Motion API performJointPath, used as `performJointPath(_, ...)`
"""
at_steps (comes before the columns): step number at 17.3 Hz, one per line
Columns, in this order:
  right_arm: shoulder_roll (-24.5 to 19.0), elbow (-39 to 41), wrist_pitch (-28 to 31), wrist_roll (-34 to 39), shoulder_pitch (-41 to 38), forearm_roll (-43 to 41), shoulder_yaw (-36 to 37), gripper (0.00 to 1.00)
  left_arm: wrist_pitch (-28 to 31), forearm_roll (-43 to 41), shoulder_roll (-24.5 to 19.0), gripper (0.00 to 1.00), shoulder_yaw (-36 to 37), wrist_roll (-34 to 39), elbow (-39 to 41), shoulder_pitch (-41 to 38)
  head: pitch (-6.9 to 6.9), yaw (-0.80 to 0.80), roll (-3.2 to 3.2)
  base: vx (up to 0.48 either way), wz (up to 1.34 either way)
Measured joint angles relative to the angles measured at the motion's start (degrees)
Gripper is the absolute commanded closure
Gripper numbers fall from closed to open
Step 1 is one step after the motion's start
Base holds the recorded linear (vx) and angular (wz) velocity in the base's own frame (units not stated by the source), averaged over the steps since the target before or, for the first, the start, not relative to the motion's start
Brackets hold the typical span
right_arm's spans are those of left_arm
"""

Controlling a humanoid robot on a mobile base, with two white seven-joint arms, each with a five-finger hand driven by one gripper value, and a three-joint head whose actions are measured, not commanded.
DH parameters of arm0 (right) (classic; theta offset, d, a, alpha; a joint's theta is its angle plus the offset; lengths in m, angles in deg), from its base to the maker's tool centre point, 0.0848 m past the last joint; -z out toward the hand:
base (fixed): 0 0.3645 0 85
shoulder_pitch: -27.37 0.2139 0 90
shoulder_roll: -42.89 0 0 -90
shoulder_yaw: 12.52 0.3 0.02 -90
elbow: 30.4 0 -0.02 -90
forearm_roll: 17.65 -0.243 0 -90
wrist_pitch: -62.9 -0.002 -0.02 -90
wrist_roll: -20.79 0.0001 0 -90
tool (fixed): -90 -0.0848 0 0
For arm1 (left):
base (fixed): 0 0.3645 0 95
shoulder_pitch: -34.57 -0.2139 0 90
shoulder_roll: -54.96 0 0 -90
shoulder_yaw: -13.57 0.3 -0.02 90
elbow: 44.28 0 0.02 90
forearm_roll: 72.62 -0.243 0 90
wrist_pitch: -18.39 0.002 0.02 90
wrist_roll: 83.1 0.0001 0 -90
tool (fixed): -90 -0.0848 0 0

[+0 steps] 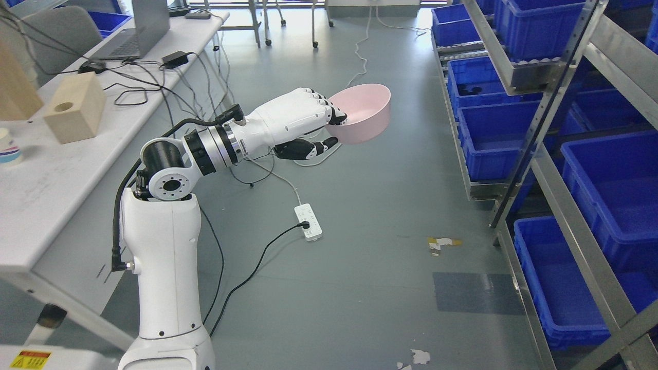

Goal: Stack pink IKEA bowl on shelf middle layer
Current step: 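Hold the pink bowl raised in the left hand while turning to the shelf, then lower the held pink bowl onto the pink bowl on the tray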

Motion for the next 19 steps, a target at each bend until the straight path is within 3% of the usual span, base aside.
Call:
performJointPath(12, 0.0, 0.0, 0.0, -0.6, -0.1, 0.0, 0.0, 0.00, 0.0, 0.3, 0.0, 0.97, 0.4, 0.5, 0.5, 0.0, 0.00, 0.00, 0.00, 0.064, -1.26)
performJointPath(19, 0.0, 0.0, 0.0, -0.1, -0.1, 0.0, 0.0, 0.00, 0.0, 1.4, 0.0, 0.97, -0.5, 2.6, 1.0, 4.0, 0.00, 0.00, 0.00, 0.026, -1.25)
